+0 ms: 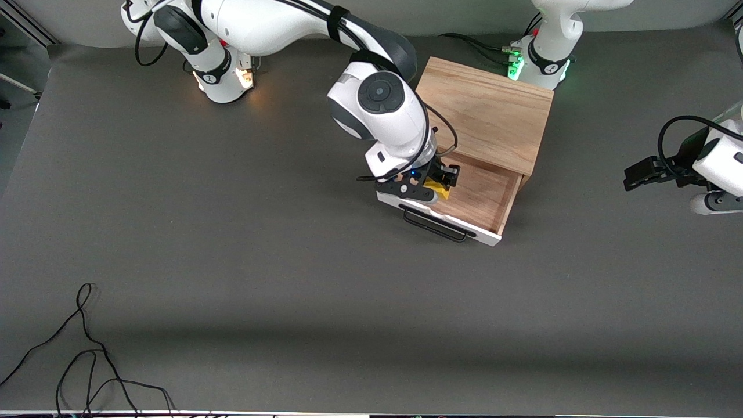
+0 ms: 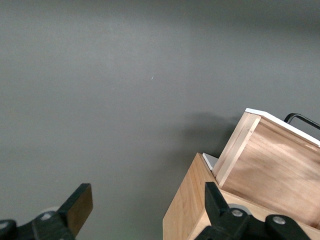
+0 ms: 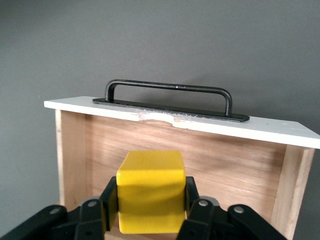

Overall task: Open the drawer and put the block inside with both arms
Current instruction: 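Carry the yellow cube with the right gripper over the open drawer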

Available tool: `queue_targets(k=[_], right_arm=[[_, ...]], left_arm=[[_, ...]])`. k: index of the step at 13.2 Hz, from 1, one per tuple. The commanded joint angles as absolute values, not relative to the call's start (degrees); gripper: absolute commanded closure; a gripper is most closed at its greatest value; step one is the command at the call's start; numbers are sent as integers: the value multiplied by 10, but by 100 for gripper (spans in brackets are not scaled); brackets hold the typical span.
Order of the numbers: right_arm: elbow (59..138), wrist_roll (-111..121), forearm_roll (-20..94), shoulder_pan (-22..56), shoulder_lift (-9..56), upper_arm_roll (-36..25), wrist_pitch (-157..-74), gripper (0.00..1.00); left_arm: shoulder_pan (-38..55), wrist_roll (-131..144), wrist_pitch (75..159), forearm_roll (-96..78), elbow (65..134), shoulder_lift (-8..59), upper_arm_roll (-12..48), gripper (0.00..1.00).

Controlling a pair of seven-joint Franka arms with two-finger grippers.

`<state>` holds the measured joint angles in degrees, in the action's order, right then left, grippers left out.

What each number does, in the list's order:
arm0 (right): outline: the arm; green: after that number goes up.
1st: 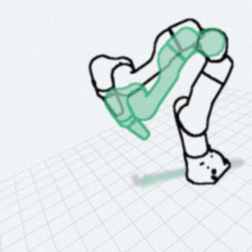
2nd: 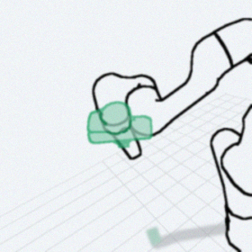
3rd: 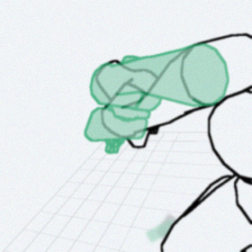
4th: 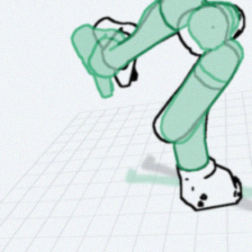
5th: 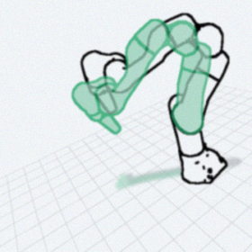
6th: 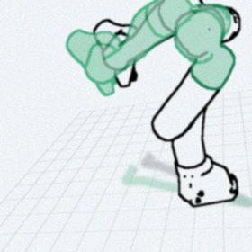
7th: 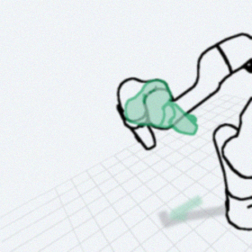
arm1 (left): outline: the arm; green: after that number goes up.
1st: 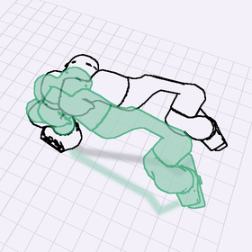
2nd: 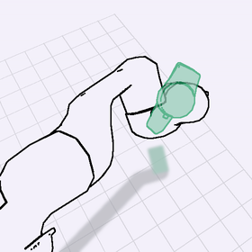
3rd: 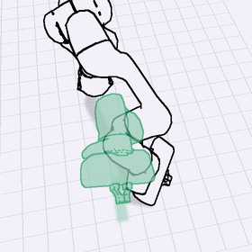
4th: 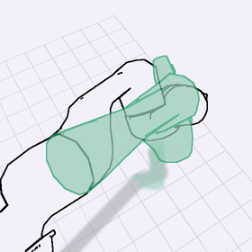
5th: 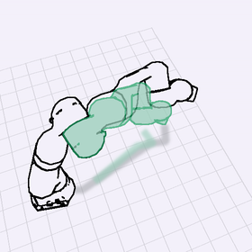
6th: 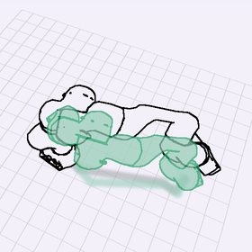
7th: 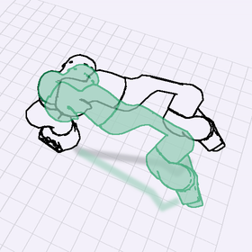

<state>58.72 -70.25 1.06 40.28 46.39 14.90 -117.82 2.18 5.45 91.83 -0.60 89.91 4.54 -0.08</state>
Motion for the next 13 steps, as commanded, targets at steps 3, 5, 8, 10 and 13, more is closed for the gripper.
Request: queue_targets(k=[3,5,8,10,13], right_arm=[[573,-746,-13,433,503,146,-1174,86],[592,-756,-13,434,503,146,-1175,85],[613,-762,-13,434,503,146,-1176,77],[613,-767,-13,434,503,146,-1176,69],[613,-769,-18,439,503,146,-1177,1]], left_arm=[[39,46,930,-7,918,34,-11,0],[47,46,930,-7,918,35,-14,0],[64,46,930,-7,918,35,-25,0],[74,45,930,-7,918,35,-42,0],[67,45,928,-7,918,34,-41,0]])
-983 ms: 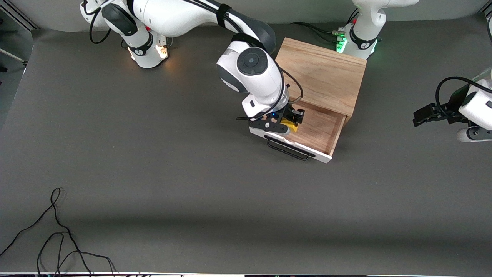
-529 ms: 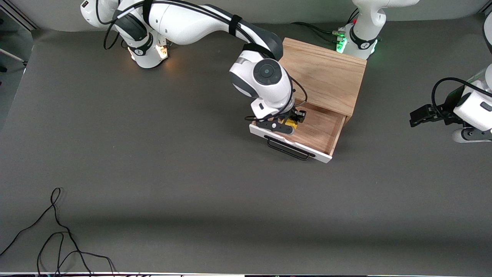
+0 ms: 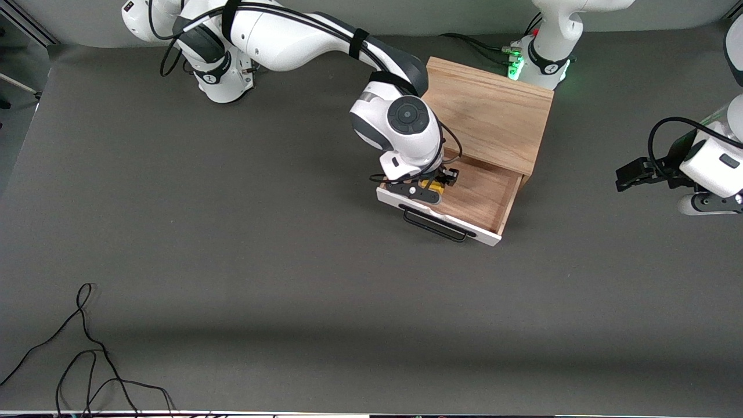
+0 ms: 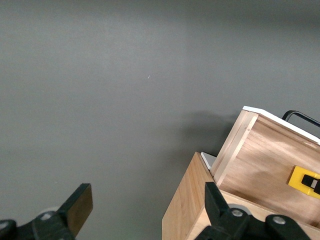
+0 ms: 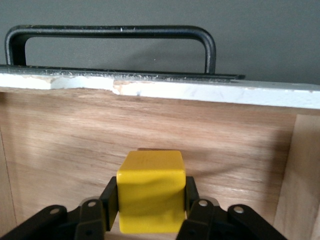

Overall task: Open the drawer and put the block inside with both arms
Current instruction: 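Lower the cube into the drawer and open the right gripper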

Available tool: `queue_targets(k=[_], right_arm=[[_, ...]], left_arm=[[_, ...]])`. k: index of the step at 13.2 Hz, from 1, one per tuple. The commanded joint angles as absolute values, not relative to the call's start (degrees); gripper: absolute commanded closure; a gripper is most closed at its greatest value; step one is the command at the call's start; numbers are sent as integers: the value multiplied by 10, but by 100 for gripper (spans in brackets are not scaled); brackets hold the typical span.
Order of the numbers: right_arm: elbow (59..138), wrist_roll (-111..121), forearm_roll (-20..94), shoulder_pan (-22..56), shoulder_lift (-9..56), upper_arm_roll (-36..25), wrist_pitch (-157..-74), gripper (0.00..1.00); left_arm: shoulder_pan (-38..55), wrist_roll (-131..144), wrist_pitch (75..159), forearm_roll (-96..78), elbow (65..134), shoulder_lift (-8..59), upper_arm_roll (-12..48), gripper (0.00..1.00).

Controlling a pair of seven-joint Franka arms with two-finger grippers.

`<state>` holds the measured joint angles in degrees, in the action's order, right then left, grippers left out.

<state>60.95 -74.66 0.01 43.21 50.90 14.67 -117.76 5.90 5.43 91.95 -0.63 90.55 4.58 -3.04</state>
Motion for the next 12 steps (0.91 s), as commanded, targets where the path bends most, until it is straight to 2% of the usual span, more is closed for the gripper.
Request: queue_targets(k=[1,8,12], right_arm=[[613,-769,-31,446,503,144,-1177,0],[606,-781,-35,445,499,144,-1176,0],[602,-796,-34,437,468,142,-1167,0]], left_arm=[[63,43,928,-7,918,34,-40,0],[61,28,925,1,919,33,-36,0],[64,15,925,5,920,32,-37,0]])
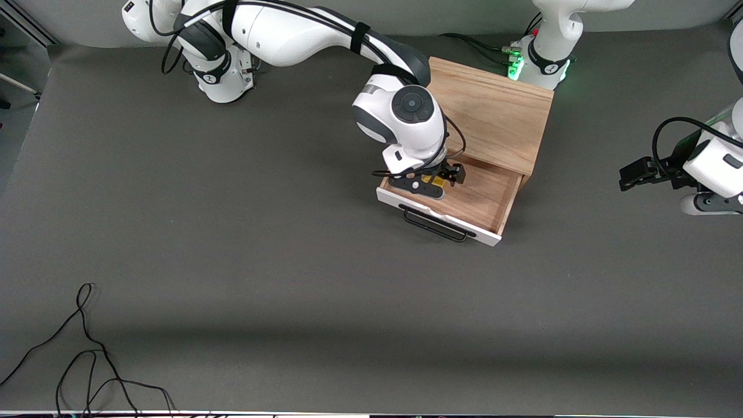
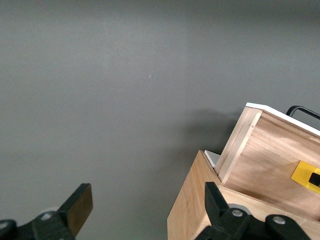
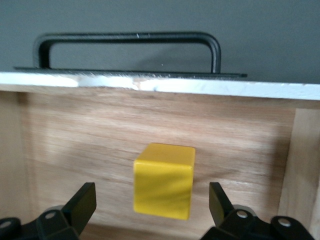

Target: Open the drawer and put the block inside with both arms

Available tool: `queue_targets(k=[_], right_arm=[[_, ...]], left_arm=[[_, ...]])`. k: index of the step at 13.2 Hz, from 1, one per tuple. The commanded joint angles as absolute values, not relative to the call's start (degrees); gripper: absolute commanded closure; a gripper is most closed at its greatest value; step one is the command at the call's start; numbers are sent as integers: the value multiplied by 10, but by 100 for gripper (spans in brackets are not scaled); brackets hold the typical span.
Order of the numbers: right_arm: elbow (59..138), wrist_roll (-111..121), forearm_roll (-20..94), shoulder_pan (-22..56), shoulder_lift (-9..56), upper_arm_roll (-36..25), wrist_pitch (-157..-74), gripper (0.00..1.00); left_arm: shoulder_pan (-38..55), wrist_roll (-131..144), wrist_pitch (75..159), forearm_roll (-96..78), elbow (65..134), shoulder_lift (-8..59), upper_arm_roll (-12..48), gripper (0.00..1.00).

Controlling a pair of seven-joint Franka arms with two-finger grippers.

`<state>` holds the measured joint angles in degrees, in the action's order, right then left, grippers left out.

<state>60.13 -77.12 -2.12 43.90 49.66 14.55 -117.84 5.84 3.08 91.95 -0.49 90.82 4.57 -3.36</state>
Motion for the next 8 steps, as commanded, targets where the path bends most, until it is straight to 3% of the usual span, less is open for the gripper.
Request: queue_targets(k=[1,8], right_arm=[[602,-795,-33,430,458,142,-1158,0],[611,-701,40,301,319,139,-1006,0]], left_arm=[[65,5,924,5,920,33,-37,0],[68,5,918,5,915,37,-36,0]])
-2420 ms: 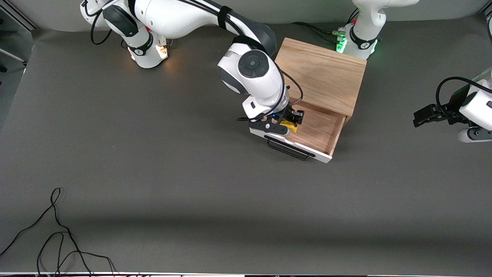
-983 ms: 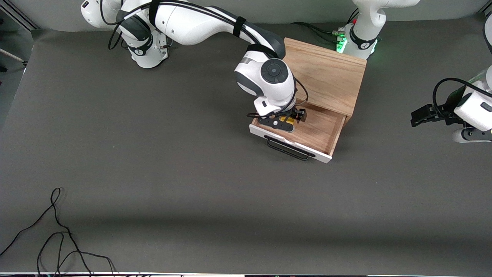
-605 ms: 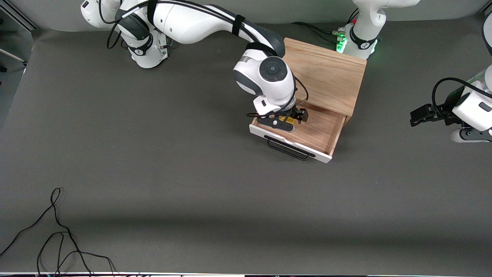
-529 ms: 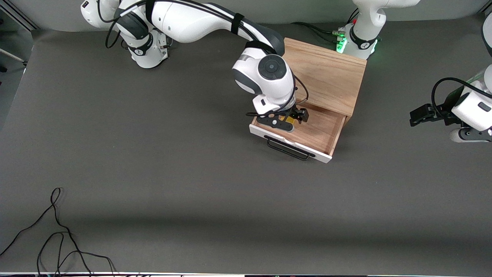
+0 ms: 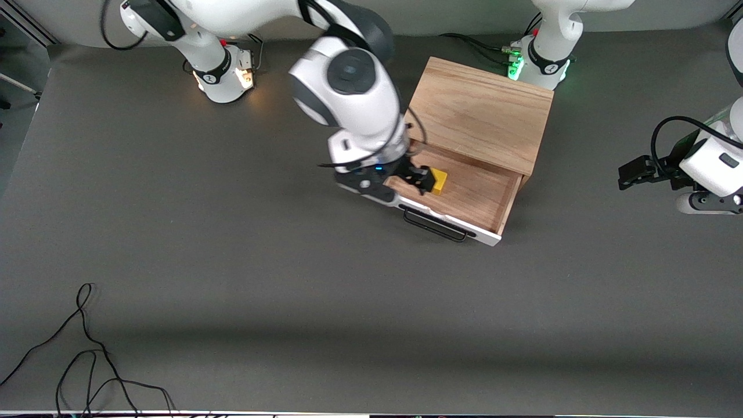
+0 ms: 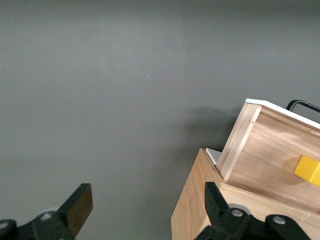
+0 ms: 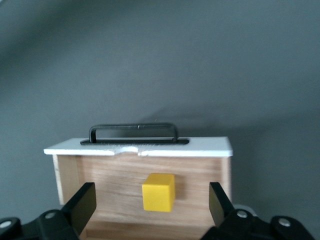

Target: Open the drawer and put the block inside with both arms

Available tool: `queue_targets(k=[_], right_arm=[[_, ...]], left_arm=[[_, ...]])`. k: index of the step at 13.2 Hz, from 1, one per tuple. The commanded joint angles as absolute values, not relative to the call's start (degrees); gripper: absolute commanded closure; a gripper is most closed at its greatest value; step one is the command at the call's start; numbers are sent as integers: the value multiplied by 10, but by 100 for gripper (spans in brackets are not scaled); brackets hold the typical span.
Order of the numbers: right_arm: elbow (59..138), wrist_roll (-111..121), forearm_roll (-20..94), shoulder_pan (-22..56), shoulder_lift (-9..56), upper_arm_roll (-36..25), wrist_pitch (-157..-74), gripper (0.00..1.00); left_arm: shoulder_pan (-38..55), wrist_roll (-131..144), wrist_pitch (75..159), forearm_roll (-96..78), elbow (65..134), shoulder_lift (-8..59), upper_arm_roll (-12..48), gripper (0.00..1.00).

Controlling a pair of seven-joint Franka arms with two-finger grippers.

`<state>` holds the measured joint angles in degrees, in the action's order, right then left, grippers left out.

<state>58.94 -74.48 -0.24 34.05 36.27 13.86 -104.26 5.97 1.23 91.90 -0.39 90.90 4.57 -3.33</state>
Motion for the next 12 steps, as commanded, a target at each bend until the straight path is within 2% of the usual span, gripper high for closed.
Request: queue_targets(k=[1,4,9,12], right_arm=[[611,-677,59,269,302,139,-973,0],[648,-555,61,215,246,119,-917,0],[797,-349,65,209,122,-28,-932,0],[824,-241,94,200,110,-111,-940,0]], left_arm=[[66,4,918,5,915,36,-36,0],[66,3,918,5,913,36,-37,0],[64,3,918,5,910,37,-37,0],[65,3,918,5,909,37,-37,0]])
